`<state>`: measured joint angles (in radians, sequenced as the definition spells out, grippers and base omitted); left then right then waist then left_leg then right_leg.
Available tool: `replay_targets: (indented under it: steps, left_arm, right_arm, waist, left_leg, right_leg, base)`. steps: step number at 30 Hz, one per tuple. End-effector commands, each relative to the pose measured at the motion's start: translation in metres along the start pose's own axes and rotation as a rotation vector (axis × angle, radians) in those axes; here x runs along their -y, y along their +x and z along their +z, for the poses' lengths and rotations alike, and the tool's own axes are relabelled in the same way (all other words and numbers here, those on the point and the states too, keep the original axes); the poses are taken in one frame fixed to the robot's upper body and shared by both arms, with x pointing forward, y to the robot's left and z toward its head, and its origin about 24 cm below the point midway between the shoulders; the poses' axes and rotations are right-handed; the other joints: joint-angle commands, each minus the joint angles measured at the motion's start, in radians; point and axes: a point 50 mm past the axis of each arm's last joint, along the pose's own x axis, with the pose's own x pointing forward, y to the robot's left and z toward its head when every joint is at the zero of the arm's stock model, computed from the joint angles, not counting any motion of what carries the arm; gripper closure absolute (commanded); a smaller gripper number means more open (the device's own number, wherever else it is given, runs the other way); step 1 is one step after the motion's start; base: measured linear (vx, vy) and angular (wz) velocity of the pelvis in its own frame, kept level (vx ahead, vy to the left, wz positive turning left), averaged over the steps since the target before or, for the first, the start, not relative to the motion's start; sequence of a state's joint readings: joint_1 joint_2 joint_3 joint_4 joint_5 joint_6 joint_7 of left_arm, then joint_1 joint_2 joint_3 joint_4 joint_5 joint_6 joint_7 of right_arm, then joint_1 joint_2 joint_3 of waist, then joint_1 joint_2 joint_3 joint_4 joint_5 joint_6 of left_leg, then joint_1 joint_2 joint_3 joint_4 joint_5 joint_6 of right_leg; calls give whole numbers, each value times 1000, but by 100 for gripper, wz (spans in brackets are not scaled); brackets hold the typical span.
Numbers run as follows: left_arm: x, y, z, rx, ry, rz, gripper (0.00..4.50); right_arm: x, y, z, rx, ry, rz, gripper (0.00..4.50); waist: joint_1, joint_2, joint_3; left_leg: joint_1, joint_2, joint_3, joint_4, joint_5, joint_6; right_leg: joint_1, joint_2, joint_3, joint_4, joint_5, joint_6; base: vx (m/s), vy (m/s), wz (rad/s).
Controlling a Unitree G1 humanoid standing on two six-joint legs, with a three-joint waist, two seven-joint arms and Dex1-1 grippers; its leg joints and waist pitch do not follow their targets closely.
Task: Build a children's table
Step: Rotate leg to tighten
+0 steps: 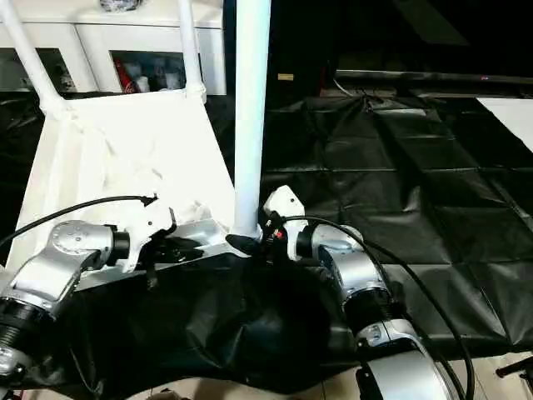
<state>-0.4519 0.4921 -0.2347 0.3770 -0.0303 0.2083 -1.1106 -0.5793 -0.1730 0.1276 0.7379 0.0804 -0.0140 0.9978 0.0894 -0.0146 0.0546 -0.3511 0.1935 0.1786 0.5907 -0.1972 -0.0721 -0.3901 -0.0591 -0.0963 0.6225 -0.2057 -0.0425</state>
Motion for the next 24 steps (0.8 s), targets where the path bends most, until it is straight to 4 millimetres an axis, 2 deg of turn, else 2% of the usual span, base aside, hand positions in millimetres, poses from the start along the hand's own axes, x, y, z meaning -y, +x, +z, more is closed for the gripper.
replay_targets:
  steps: [1, 3, 8, 10, 16, 18, 21, 22, 24]
  left_arm:
    - [0, -1, 0, -5, 1, -22, 430]
    - [3, 0, 1, 23, -15, -67, 446]
    - [13, 1, 3, 72, -36, -152, 450]
    - [15, 2, 5, 80, -37, -173, 450]
    - [21, 1, 4, 82, -25, -219, 450]
    - [21, 0, 3, 81, -25, -222, 450]
    - [22, -1, 2, 71, -26, -232, 450]
    - [22, -1, 2, 69, -26, -234, 450]
    - [23, -2, 1, 64, -29, -238, 450]
  right_arm:
    - [-2, -3, -3, -17, -21, 21, 91]
    - [-1, -5, -4, -29, 1, 44, 75]
    - [0, -11, -2, -32, 15, 81, 62]
    - [0, -13, -2, -46, -6, 86, 32]
    - [-8, -22, -4, -81, -7, 225, 32]
    - [-8, -23, -4, -87, -1, 240, 66]
    - [-8, -23, -4, -90, 2, 246, 72]
    - [-8, -23, -4, -87, 0, 246, 100]
    - [-8, -22, -3, -83, -2, 248, 110]
  waist:
    - [2, 10, -69]
    - [3, 12, -69]
    - [5, 12, -68]
    - [6, 11, -67]
    - [12, 6, -65]
    - [13, 8, -66]
    - [14, 7, -65]
    - [14, 5, -65]
    - [14, 6, -66]
  left_leg:
    - [1, 49, -16, -62, -86, 56]
    - [2, 49, -16, -62, -87, 56]
    - [1, 50, -15, -61, -94, 60]
    - [1, 51, -14, -60, -96, 62]
    - [1, 49, -14, -61, -105, 69]
    - [0, 50, -14, -60, -101, 70]
    - [0, 49, -14, -60, -100, 68]
    - [1, 50, -14, -61, -103, 66]
    - [1, 50, -14, -60, -97, 66]
  right_leg:
    - [57, -97, 69, -61, -58, -225]
    - [57, -97, 68, -60, -52, -229]
    - [59, -97, 68, -61, -54, -235]
    - [57, -98, 68, -63, -69, -231]
    - [57, -94, 68, -68, -111, -212]
    - [56, -96, 68, -68, -117, -212]
    - [55, -96, 67, -69, -126, -211]
    - [55, -97, 67, -70, -133, -209]
    - [54, -96, 68, -68, -127, -209]
  base:
    - [0, 0, 0]
    - [0, 0, 0]
    - [0, 0, 0]
    - [0, 0, 0]
    - [0, 0, 0]
    - [0, 0, 0]
    - [0, 0, 0]
    - [0, 0, 0]
    - [0, 0, 0]
